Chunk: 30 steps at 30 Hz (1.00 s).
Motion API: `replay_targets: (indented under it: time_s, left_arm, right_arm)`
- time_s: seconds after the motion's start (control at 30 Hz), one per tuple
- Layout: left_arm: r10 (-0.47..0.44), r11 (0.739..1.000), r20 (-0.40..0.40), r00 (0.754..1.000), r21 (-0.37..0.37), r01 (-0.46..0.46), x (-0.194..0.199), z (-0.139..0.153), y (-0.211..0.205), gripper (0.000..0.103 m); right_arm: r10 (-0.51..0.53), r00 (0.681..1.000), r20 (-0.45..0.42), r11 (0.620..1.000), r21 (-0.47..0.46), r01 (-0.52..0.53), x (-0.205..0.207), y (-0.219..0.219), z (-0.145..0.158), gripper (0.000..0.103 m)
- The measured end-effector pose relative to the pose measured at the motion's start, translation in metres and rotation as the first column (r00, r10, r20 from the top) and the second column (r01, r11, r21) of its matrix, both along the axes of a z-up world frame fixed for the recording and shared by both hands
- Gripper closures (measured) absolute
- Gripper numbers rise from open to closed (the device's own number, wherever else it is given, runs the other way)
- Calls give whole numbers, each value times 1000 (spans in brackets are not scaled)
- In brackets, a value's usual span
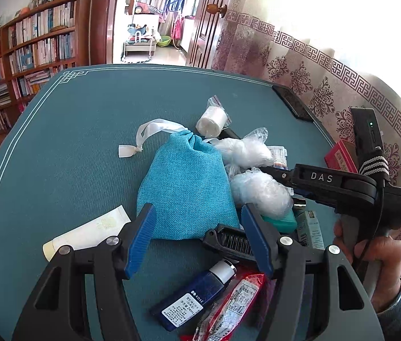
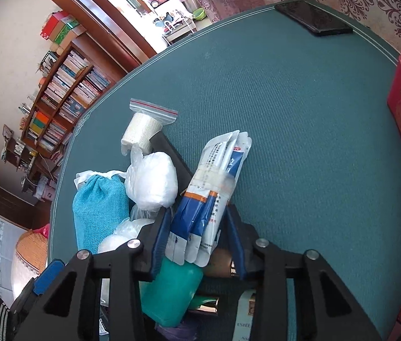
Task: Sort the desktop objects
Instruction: 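Grasp the white plastic-wrapped bundle with the left gripper while the right holds the packets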
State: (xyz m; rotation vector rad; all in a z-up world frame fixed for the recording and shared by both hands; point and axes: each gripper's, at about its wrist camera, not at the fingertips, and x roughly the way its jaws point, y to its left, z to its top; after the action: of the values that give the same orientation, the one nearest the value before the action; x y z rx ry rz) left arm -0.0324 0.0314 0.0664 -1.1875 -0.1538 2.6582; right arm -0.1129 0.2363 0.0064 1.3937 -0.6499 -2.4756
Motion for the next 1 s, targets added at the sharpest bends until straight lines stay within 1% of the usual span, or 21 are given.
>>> replay_targets:
  time_s: [0.13,0.27,0.33,0.4,0.43,0.5,0.6,0.63,0.67,0.7,0.73,0.83,1.0]
  left_arm:
    - [-45,998,-8,999,-36,45,-3,9,22,37]
    - [-127,991,13,992,-47,128,-10,12,51,37]
    - [-162,984,4,987,-71,162,-12,11,64,37]
    - [-165,979,14,986,-121,165,-17,5,76,37]
    - [-168,977,23,985,-131,170,-20,2,80,37]
    - [-182,974,32,983,-128,184,-24,-6,86,37]
    - [-165,974,21,986,-152,166,-29,-14,88,37]
    - [-158,975,18,987,-154,159,-30,-17,87,39]
    - [-151,977,18,988,-149,152,-32,-19,84,45]
    - [-142,979,25,990,-146,144,-33,-22,82,59]
    - [-134,981,33,990,-137,137,-36,-24,80,62]
    - [-112,989,28,993,-92,114,-38,-26,72,64]
    - [-99,993,-33,994,-73,97,-30,-16,67,65]
  right_arm:
    - [-26,1000,-15,999,19,27,5,10,3,62]
    - [-67,997,-24,997,22,67,6,24,6,62]
    - [-86,996,-30,996,22,87,7,30,6,62]
    - [-99,994,-35,995,15,100,9,36,6,62]
    - [-102,994,-40,995,14,103,9,38,6,62]
    - [-107,993,-54,994,20,108,10,41,7,62]
    - [-106,992,-73,993,35,109,8,38,8,62]
    - [-104,992,-75,994,36,107,8,38,7,62]
    - [-102,992,-76,994,34,105,8,38,6,62]
    - [-101,992,-75,994,34,104,7,38,5,62]
    - [-100,992,-73,994,34,103,7,37,5,62]
    - [-99,992,-73,994,45,103,5,33,4,62]
    - [-90,990,-108,992,82,100,6,23,10,63]
